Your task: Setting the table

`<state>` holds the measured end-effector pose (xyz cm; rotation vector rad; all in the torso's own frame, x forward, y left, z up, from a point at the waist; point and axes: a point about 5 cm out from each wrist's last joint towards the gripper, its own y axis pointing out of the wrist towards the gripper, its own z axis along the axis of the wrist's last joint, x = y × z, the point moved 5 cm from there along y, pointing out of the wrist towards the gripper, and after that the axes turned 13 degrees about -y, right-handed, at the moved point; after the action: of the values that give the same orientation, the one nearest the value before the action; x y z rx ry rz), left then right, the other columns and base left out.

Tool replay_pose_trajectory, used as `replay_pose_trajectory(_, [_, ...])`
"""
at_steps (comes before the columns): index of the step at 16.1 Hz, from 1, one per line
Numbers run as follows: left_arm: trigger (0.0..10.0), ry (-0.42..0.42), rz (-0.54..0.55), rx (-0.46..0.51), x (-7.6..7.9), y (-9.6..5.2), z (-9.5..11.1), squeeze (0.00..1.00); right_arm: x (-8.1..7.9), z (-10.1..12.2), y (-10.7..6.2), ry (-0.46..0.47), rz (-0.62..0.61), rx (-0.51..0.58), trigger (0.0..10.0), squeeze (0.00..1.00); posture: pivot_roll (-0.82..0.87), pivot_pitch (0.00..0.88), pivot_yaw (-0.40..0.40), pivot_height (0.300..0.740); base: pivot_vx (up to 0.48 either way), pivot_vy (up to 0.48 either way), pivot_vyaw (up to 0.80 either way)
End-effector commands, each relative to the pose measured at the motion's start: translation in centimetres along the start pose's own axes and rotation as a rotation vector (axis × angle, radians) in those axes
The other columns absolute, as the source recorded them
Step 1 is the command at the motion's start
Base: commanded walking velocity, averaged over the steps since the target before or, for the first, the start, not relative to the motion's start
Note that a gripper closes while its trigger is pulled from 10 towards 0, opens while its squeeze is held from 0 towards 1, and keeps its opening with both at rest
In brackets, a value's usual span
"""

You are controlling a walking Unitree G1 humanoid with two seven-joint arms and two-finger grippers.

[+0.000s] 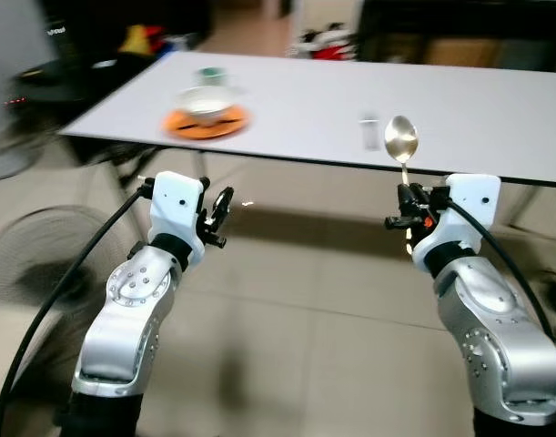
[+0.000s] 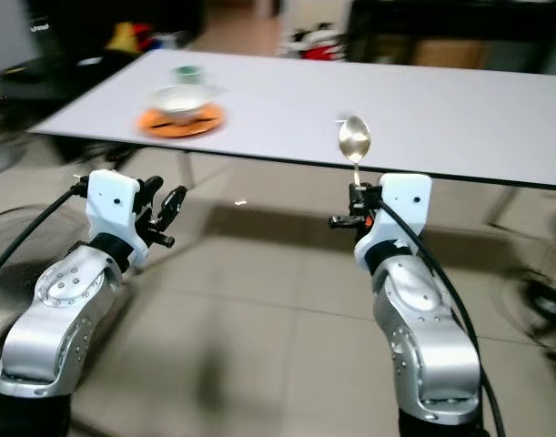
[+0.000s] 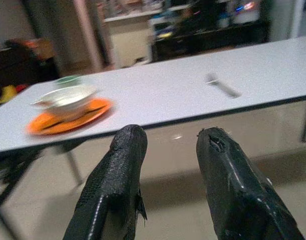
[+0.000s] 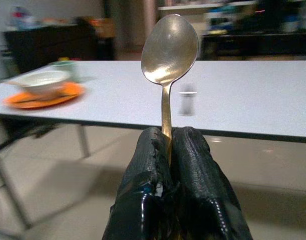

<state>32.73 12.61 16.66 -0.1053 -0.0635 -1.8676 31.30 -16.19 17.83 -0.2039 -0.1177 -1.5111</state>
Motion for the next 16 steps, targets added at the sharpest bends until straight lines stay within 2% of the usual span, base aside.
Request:
replay_pose_trajectory(1, [10.0,0.007,-0.004,0.009,0.17,-0.16,0.25,0.00,0.71,-0.07,0.07,0.004,-0.017,-0.006,10.0,0.00,0.04,0.000,0.006,0.740,0.307,0.000,-0.80])
replay_pose_trajectory(4, [10.0,0.024,0.020,0.000,-0.65,-0.86,-0.02,0.00,0.59,-0.26,0.30,0.024,-0.007,-0.012,10.0,0.00,0.06,0.000,-0.012,0.740,0.314,0.000,-0.66])
replay_pose_trajectory(16, [10.0,0.021,0.009,0.001,-0.35,-0.74,0.06,0.00,-0.13,-0.73,0.36,0.046,0.032,-0.021,10.0,0.00,0.05,0.000,0.007,0.740,0.340,0.000,0.00])
